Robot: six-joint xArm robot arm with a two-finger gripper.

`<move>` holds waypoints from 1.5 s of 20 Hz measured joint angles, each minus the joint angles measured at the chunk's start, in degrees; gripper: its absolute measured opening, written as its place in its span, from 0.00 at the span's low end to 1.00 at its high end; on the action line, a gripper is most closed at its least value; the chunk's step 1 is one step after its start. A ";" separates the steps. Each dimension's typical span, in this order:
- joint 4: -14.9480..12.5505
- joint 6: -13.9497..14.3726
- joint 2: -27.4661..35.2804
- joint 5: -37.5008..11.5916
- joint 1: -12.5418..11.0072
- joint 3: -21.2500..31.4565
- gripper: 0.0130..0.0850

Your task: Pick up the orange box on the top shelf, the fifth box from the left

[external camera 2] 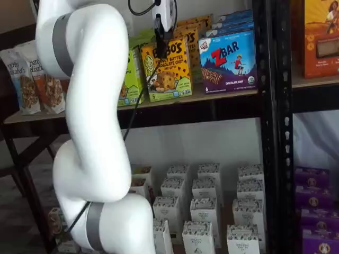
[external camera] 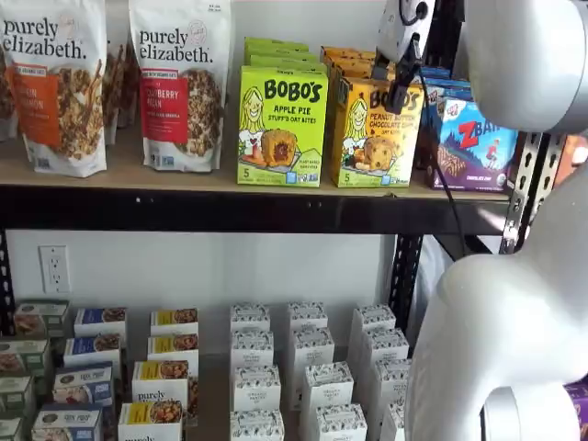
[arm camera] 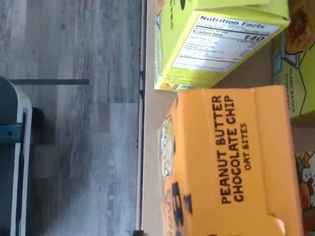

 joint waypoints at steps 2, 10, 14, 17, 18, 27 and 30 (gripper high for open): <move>0.09 -0.09 0.04 0.03 -0.11 -0.09 0.78; 0.38 -0.40 0.22 0.29 -0.53 -0.52 0.56; -0.07 -0.25 0.73 1.21 -0.33 -1.33 0.56; -0.13 -0.17 0.58 0.78 -0.21 -1.13 0.56; -0.14 -0.15 0.57 0.73 -0.19 -1.12 0.56; -0.31 0.09 0.07 -0.29 0.13 -0.40 0.56; -0.49 0.09 -0.01 -0.29 0.17 -0.26 0.56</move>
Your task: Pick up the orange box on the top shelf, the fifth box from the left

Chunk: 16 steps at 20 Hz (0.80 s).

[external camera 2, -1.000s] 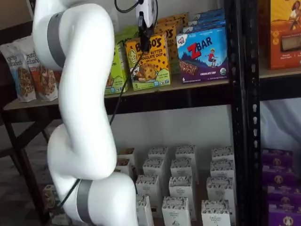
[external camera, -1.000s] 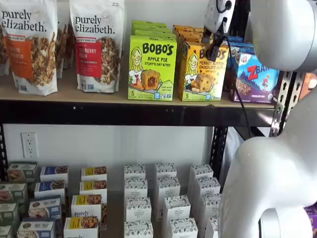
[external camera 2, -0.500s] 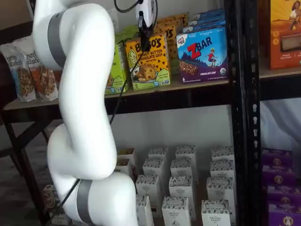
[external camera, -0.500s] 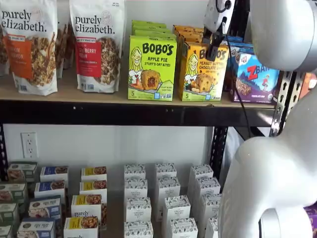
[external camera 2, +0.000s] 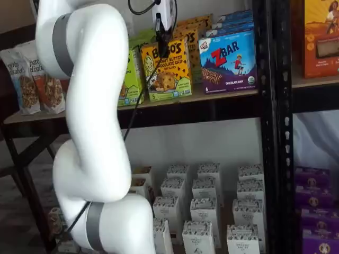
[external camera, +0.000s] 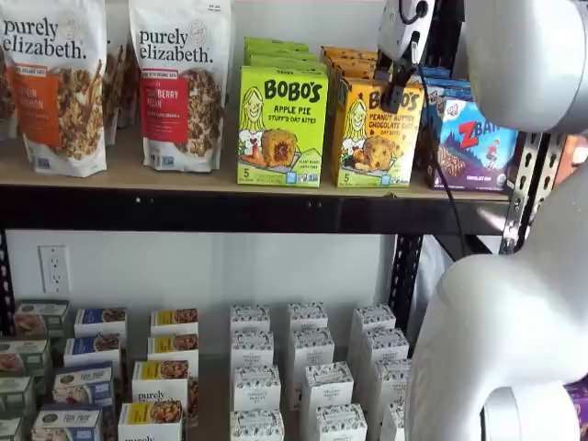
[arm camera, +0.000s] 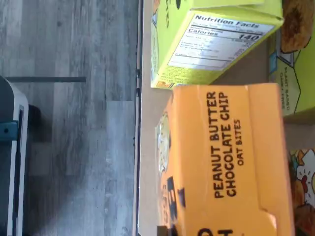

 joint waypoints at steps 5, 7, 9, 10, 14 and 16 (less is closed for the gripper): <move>0.64 -0.04 -0.17 0.06 -0.17 0.23 0.44; 0.86 -0.04 -0.26 0.03 -0.21 0.31 0.39; 0.89 -0.05 -0.35 -0.05 -0.22 0.39 0.33; 0.88 -0.05 -0.40 -0.07 -0.23 0.42 0.28; 1.09 -0.08 -0.45 0.09 -0.32 0.39 0.17; 1.17 -0.07 -0.45 0.25 -0.33 0.30 0.11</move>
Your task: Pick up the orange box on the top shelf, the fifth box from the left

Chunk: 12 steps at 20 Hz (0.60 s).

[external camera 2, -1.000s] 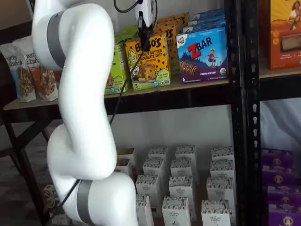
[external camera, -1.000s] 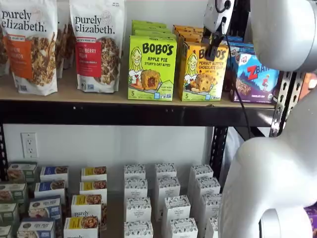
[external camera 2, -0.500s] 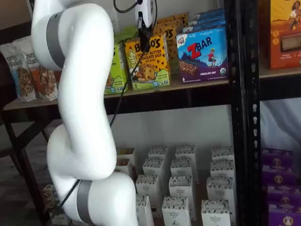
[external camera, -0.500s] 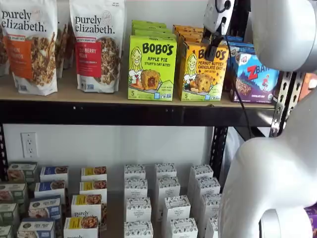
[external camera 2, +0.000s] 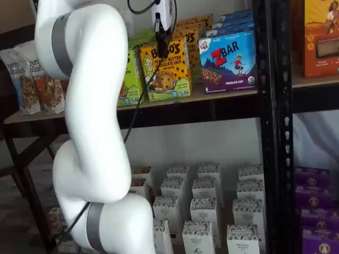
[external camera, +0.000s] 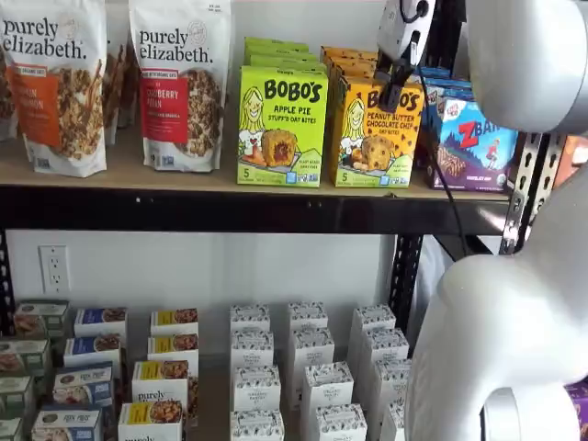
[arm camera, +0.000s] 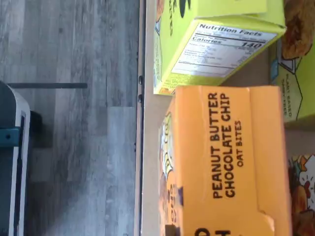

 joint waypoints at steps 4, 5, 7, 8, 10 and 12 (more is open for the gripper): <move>-0.87 0.10 0.04 0.31 0.29 -0.10 0.06; -1.27 0.12 0.05 0.33 0.39 -0.06 0.06; -1.34 0.09 -0.14 0.08 0.39 0.30 0.06; -1.20 0.06 -0.20 0.08 0.34 0.39 0.06; -0.95 0.06 -0.26 0.25 0.27 0.40 0.06; -0.89 0.10 -0.58 0.18 0.28 0.61 0.06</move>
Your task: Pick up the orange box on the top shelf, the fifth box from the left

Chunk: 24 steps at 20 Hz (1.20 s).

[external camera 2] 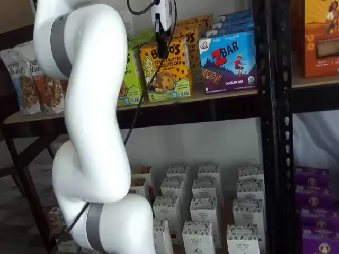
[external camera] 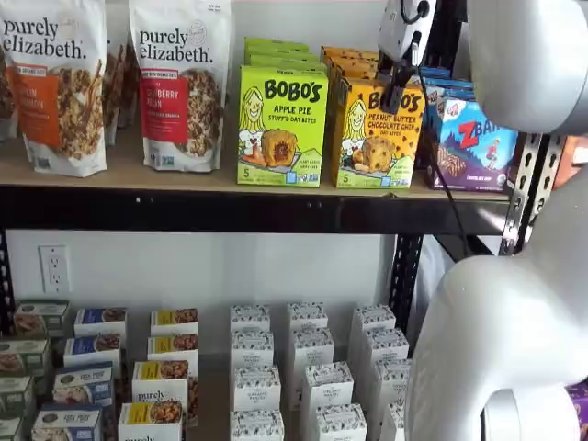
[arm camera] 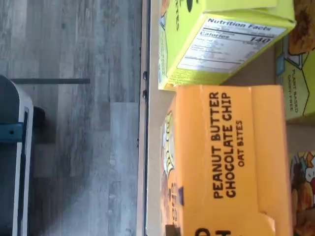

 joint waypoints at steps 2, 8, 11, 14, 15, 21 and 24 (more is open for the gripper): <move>-0.18 0.08 -0.30 0.06 0.10 0.11 0.06; 0.49 0.05 -1.36 2.60 -0.33 -0.27 0.06; 1.33 -0.16 -1.93 4.51 -0.91 -0.62 0.06; 1.79 -0.34 -2.93 6.12 -1.39 -0.51 0.06; 1.82 -0.42 -3.54 6.42 -1.51 -0.14 0.06; 2.67 -1.33 -8.06 8.81 -2.97 3.03 0.06; 3.06 -1.86 -10.98 9.89 -3.76 5.33 0.06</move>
